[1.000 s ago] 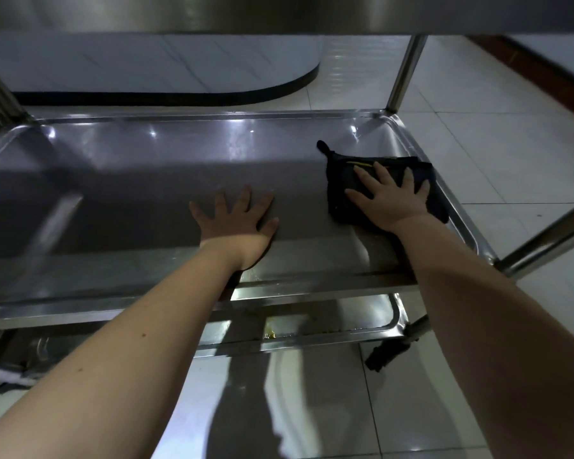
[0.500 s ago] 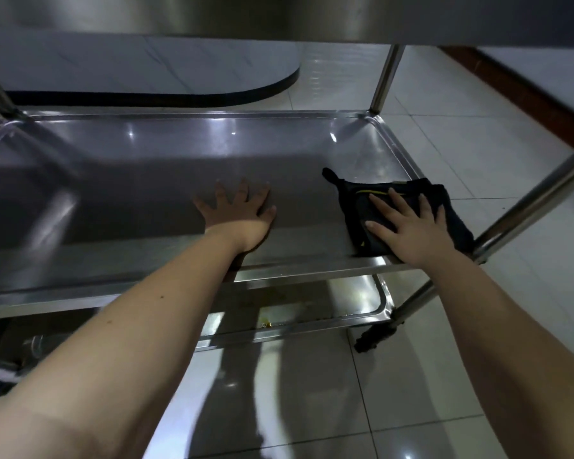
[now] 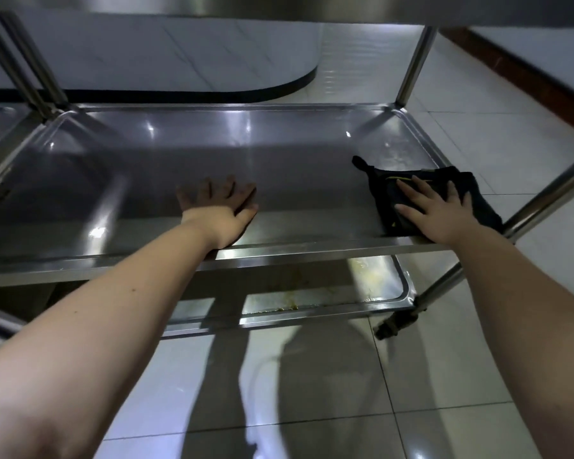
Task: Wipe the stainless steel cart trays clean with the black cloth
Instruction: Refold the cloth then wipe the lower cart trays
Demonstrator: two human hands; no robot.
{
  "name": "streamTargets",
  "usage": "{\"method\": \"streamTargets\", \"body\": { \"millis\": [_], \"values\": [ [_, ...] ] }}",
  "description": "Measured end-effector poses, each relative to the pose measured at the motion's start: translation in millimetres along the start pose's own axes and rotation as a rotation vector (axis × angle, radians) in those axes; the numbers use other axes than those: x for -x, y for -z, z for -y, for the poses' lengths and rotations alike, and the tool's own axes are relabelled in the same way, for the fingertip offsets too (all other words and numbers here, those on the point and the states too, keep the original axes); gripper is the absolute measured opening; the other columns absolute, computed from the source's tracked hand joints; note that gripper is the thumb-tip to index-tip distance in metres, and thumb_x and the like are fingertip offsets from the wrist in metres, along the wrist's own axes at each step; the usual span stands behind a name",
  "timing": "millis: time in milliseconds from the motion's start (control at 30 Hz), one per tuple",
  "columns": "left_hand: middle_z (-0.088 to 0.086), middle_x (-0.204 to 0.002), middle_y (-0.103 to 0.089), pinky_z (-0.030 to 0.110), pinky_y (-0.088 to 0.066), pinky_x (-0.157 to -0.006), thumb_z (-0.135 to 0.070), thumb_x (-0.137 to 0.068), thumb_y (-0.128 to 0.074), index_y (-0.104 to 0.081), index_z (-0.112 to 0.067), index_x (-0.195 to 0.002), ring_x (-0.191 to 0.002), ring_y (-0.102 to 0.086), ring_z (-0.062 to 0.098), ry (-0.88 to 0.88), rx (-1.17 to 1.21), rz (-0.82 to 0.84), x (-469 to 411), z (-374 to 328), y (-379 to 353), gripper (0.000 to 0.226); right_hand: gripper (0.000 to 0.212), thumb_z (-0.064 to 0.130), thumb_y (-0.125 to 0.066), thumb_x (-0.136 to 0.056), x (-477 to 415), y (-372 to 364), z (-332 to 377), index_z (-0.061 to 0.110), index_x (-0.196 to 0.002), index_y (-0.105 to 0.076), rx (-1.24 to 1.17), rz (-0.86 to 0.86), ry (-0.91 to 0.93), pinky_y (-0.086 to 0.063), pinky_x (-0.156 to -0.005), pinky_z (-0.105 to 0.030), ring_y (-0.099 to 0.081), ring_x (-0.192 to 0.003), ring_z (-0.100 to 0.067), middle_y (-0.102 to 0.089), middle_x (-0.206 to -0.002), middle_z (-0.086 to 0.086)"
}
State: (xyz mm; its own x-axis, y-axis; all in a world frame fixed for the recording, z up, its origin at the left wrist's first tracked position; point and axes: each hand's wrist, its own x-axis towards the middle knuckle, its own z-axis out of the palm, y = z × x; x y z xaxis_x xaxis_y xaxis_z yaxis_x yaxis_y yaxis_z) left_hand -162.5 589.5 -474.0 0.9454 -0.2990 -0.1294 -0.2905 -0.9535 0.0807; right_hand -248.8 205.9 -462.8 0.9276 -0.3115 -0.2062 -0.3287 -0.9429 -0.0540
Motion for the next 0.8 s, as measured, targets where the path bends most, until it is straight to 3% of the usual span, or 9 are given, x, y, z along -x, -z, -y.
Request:
{"method": "streamTargets", "body": {
  "millis": [100, 200, 300, 400, 500, 600, 700, 800],
  "values": [
    [-0.012, -0.165, 0.003, 0.07, 0.008, -0.111, -0.067, -0.096, -0.015, -0.007, -0.055, -0.15, -0.151, 0.007, 0.033, 0.006, 0.01, 0.0, 0, 1, -2, 0.056, 0.061, 0.073, -0.022, -0.092, 6, -2, 37, 0.059, -0.148, -0.001, 0.002, 0.008, 0.018, 0.007, -0.116, -0.063, 0.01, -0.148, -0.043, 0.008, -0.162, 0.022],
    [-0.012, -0.165, 0.002, 0.069, 0.01, -0.111, -0.062, -0.099, -0.014, -0.003, -0.053, -0.151, -0.151, 0.007, 0.032, 0.019, 0.05, -0.01, 1, 2, -1, 0.054, 0.064, 0.075, -0.019, -0.092, 23, -12, 119, 0.056, -0.15, 0.0, -0.004, -0.009, 0.126, 0.009, -0.113, -0.066, 0.013, -0.146, -0.047, 0.009, -0.163, 0.017],
    [-0.012, -0.165, -0.001, 0.064, 0.011, -0.114, -0.054, -0.102, -0.01, 0.01, -0.05, -0.151, -0.152, 0.004, 0.028, 0.039, 0.203, -0.054, 5, 3, 3, 0.053, 0.066, 0.075, -0.013, -0.091, 41, -23, 202, 0.052, -0.151, 0.004, 0.028, 0.003, 0.187, 0.012, -0.11, -0.07, 0.017, -0.144, -0.05, 0.013, -0.163, 0.012],
    [-0.01, -0.165, -0.005, 0.057, 0.011, -0.117, -0.053, -0.103, -0.009, 0.007, -0.049, -0.152, -0.152, 0.0, 0.024, 0.025, 0.351, -0.116, 14, 8, 7, 0.051, 0.067, 0.074, -0.011, -0.092, 48, -25, 240, 0.049, -0.152, 0.006, 0.03, 0.039, 0.17, 0.013, -0.108, -0.071, 0.02, -0.142, -0.051, 0.017, -0.163, 0.009],
    [-0.009, -0.165, -0.007, 0.058, 0.009, -0.117, -0.053, -0.103, -0.017, -0.007, -0.045, -0.154, -0.152, -0.001, 0.024, -0.003, 0.335, -0.161, 18, 11, 14, 0.052, 0.065, 0.074, -0.015, -0.093, 46, -13, 229, 0.051, -0.151, 0.002, -0.03, 0.051, 0.196, 0.012, -0.109, -0.07, 0.019, -0.144, -0.048, 0.014, -0.163, 0.013],
    [-0.005, -0.165, -0.008, 0.057, 0.01, -0.118, -0.056, -0.101, -0.027, -0.017, -0.04, -0.155, -0.152, 0.002, 0.028, -0.13, 0.184, -0.175, 11, -8, 29, 0.057, 0.06, 0.066, -0.021, -0.097, 27, 5, 179, 0.048, -0.153, -0.009, -0.137, -0.091, 0.112, 0.009, -0.116, -0.062, 0.012, -0.146, -0.047, -0.001, -0.164, 0.014],
    [-0.003, -0.166, -0.003, 0.061, 0.011, -0.116, -0.059, -0.101, -0.025, -0.014, -0.04, -0.155, -0.151, 0.007, 0.03, -0.242, 0.041, -0.065, 3, -60, 32, 0.059, 0.052, 0.055, -0.024, -0.102, 9, 5, 130, 0.045, -0.153, -0.017, -0.271, -0.057, -0.009, 0.005, -0.119, -0.056, 0.009, -0.149, -0.04, -0.011, -0.164, 0.013],
    [-0.009, -0.165, 0.006, 0.07, 0.016, -0.109, -0.064, -0.099, -0.02, -0.005, -0.05, -0.153, -0.15, 0.015, 0.032, -0.181, 0.091, 0.053, 4, -105, 14, 0.058, 0.049, 0.053, -0.019, -0.104, 8, -13, 120, 0.048, -0.152, -0.016, -0.246, -0.031, 0.018, 0.008, -0.118, -0.055, 0.004, -0.151, -0.031, -0.014, -0.163, 0.016]
  ]
}}
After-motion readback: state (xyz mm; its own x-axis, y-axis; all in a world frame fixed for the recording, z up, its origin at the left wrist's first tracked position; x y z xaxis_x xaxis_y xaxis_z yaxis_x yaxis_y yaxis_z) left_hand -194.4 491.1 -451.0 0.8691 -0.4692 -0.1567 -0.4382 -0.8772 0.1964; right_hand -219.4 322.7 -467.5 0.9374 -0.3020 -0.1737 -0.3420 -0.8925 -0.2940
